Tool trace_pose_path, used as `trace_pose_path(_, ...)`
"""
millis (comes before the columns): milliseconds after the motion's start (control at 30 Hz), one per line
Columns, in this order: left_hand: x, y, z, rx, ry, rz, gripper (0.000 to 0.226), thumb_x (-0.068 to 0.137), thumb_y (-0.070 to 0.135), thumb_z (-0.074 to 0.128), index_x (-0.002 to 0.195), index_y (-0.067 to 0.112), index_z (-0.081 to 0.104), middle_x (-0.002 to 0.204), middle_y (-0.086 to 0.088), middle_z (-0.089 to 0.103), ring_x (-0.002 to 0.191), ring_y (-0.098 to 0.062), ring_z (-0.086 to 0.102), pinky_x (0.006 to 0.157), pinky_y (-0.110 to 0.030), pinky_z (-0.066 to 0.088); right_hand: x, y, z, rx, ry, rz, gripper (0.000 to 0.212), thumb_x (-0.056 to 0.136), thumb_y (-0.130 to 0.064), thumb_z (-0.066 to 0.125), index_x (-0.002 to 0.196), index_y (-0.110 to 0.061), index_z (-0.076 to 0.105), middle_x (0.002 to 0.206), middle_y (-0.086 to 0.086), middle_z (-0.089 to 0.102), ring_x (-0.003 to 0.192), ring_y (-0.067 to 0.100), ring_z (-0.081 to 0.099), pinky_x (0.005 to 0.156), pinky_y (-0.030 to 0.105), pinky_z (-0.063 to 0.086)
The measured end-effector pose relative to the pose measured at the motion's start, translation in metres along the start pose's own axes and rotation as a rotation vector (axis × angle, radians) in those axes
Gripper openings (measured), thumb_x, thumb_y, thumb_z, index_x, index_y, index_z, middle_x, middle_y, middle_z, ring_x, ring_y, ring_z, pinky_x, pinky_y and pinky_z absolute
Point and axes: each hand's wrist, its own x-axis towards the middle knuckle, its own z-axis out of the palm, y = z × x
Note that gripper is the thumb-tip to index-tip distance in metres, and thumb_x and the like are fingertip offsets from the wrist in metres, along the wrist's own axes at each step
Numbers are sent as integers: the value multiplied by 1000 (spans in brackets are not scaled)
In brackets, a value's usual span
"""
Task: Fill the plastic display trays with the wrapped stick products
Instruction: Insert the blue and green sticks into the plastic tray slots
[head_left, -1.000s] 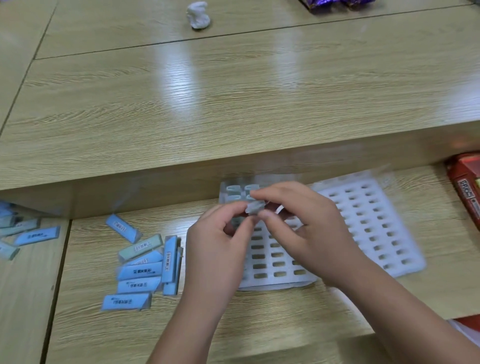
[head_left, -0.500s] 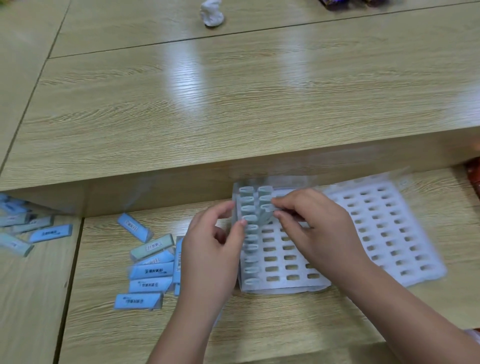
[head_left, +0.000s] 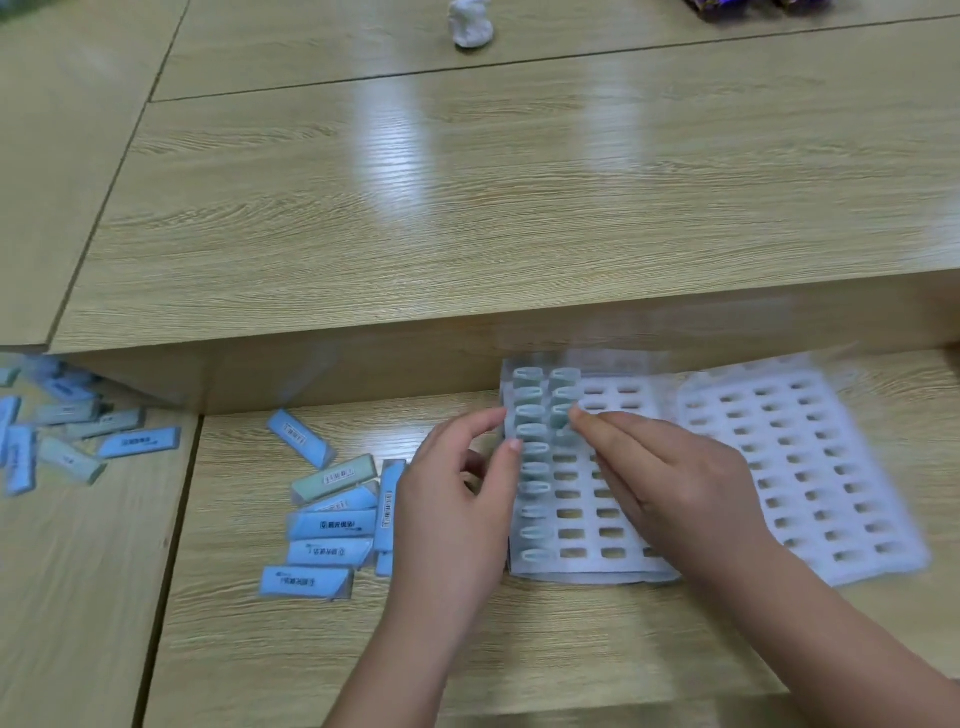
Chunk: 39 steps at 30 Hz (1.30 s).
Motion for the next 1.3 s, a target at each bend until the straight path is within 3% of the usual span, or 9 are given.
trace_pose_path(167,-15,-7,-9,-39,-62,-10,30,96,32,60,104,61,62,90,22,67,69,-6,66,57,-12,48,-4,-4,-1,-5,9,-31,38,76,8,74,109,-11,77,101,1,76,80,19,74,50,29,53)
trace_pose_path(367,-29,-45,-46,67,60,-33,22,93,27,65,105,45,68,91,22,64,68,-4,60,62,-18,47,9,-13,-10,-56,-27,65,35,84,-2,63,113,-16,76,102,2,74,86,25,71,53,28,48)
trace_pose_path(533,2,-76,-108,372,291,-49,22,90,21,65,110,28,70,102,14,61,81,-5,60,74,-32,50,53,-73,3,117,2,74,21,88,-9,64,106,-12,75,104,2,71,88,30,64,74,40,49)
trace_pose_path(633,28,-84,-131,529,242,-51,29,93,24,63,121,21,68,111,2,61,89,-14,59,78,-29,44,90,-118,33,190,-249,29,15,92,-22,61,104,-18,71,102,-3,67,93,28,59,74,40,50)
trace_pose_path(700,37,-85,-136,576,174,-56,27,92,27,65,118,23,68,115,2,61,91,-14,58,76,-27,40,103,-137,61,175,-419,68,22,97,-34,53,113,-23,65,110,-6,61,105,23,53,80,35,47)
trace_pose_path(800,41,-86,-138,634,139,-87,21,89,33,70,109,28,69,116,7,57,91,-11,56,70,-28,38,111,-145,94,71,-560,41,23,98,-36,54,116,-23,60,112,-4,57,108,21,51,74,31,34)
trace_pose_path(1067,39,-96,-143,589,137,-66,10,86,30,73,95,32,70,110,8,53,82,-8,56,65,-26,38,107,-139,104,16,-589,-28,17,95,-37,56,103,-25,66,98,-5,60,96,21,53,65,30,30)
trace_pose_path(1167,41,-100,-144,492,153,-73,8,87,31,72,89,36,66,105,14,54,81,4,55,62,-10,33,107,-139,101,63,-609,16,17,94,-38,59,104,-25,63,101,-5,60,100,20,53,67,29,32)
trace_pose_path(1300,56,-97,-149,415,187,21,16,94,30,63,110,32,65,106,8,58,85,5,57,71,-12,40,107,-132,98,152,-635,112,13,92,-33,62,96,-23,56,96,-5,61,95,20,53,64,31,38)
